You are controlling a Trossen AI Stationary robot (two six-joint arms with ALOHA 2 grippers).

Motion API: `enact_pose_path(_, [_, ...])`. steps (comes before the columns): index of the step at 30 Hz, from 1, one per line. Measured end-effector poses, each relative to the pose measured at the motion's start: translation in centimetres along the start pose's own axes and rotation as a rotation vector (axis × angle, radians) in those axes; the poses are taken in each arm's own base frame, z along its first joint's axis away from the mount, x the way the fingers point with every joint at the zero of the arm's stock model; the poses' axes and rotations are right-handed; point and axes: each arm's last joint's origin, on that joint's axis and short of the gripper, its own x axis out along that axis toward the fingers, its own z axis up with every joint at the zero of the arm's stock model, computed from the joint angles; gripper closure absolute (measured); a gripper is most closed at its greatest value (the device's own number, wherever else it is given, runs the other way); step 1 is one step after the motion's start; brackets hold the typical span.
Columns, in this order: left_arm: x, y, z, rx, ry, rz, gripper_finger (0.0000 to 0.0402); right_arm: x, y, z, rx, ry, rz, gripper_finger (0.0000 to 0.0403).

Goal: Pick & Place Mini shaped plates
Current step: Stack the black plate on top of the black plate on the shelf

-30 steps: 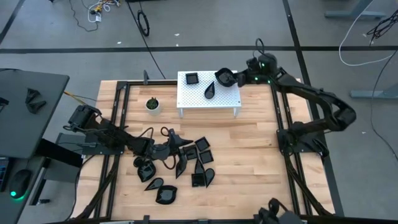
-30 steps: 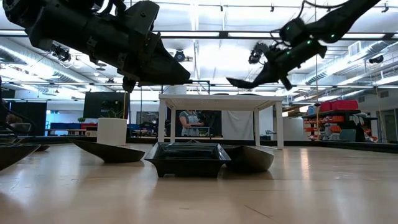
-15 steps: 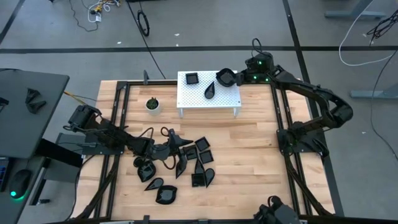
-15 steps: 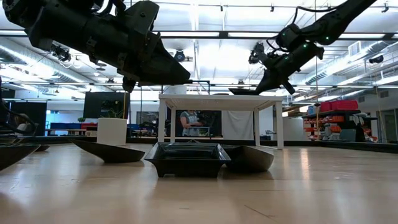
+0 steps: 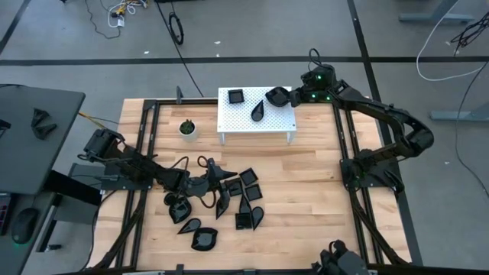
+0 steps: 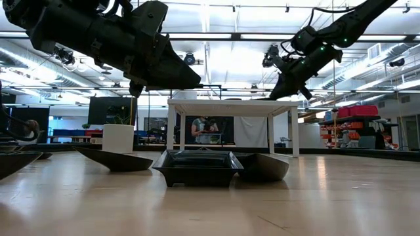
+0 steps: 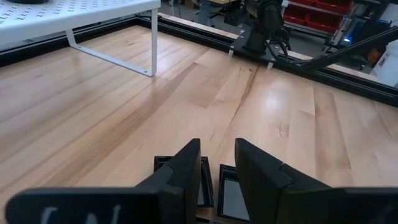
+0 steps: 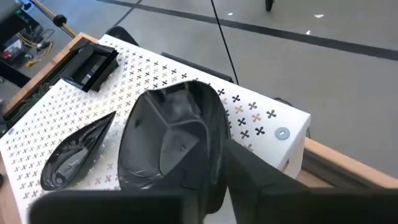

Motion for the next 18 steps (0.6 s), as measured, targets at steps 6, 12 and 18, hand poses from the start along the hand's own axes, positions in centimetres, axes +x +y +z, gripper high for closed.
enact_pose_path(6, [0.0, 0.0, 0.0, 0.0, 0.0, 0.0, 0.0298, -0.5, 0.3, 0.9, -0.104, -0.083, 0.022, 0.0283])
enact_pose_path(12, [0.0, 0.0, 0.0, -0.006, 0.0, 0.0, 0.0298, -3.0, 2.6, 1.5, -0.252, -0.159, 0.132, 0.0253])
enact_pose_path(18, [-0.1, -0.2, -0.1, -0.005, 0.001, -0.007, 0.0298, -5.7, 7.8, -1.7, -0.424, -0.158, 0.373, 0.0257])
